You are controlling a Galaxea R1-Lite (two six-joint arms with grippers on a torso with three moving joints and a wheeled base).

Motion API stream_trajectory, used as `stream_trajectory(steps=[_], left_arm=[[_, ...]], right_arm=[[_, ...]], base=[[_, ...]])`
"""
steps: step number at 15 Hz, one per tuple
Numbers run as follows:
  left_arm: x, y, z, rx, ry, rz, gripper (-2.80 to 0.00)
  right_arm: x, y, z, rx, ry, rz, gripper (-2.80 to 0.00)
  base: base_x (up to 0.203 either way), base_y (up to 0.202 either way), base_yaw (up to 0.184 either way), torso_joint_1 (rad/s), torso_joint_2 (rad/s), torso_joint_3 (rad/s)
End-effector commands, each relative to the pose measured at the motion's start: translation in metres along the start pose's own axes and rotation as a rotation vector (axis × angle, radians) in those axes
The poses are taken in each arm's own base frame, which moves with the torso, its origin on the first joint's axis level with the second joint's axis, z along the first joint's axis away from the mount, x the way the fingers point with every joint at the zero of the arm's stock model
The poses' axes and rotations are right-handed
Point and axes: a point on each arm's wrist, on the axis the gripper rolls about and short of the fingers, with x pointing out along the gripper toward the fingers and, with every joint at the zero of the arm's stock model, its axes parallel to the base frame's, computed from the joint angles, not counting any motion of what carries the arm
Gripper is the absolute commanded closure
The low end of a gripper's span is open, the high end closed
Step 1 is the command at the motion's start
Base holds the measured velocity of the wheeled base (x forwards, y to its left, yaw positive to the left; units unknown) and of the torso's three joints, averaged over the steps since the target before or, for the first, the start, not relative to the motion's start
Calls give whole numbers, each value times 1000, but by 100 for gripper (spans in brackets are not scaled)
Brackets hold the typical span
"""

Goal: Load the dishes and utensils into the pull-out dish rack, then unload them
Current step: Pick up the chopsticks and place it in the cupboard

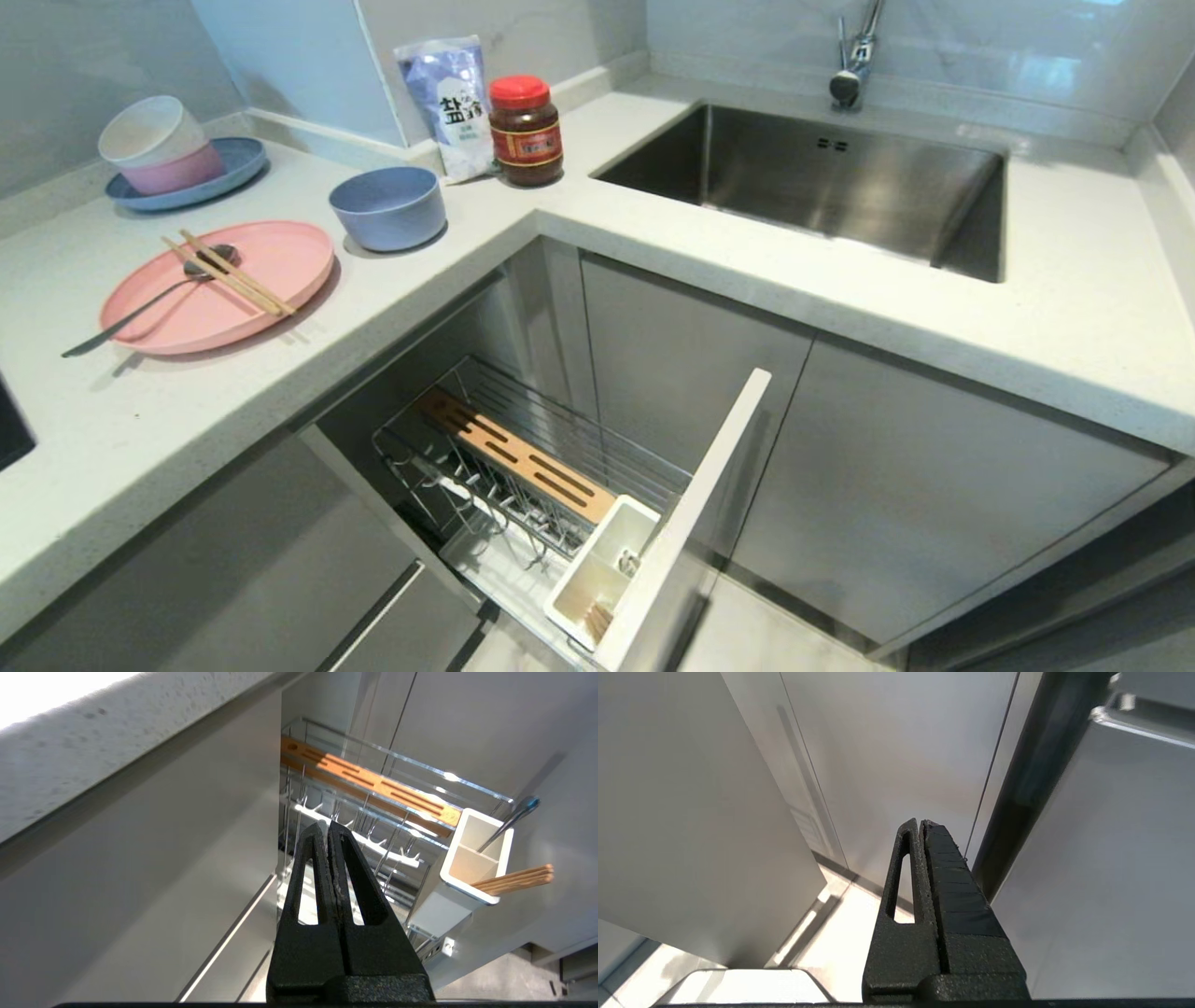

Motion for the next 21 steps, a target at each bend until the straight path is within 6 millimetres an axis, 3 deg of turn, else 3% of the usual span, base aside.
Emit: stream_trajectory(steps=[1,12,15,21], left_arm=[[2,0,-7,0,25,0,0],[1,0,-3,-3,-2,-1,0],[-6,-1,29,5,-158,-23,0],[-53,-7,121,157,-344,-68,0]], right_arm=[[0,0,0,0,-4,1,0],[0,0,-1,0,-2,1,0],[0,0,0,0,-3,0,0],[0,0,0,0,-3,1,0]], base=[[0,0,0,2,2,-201],[0,0,0,1,1,-43],[0,0,0,0,0,0],[0,0,0,0,0,0]])
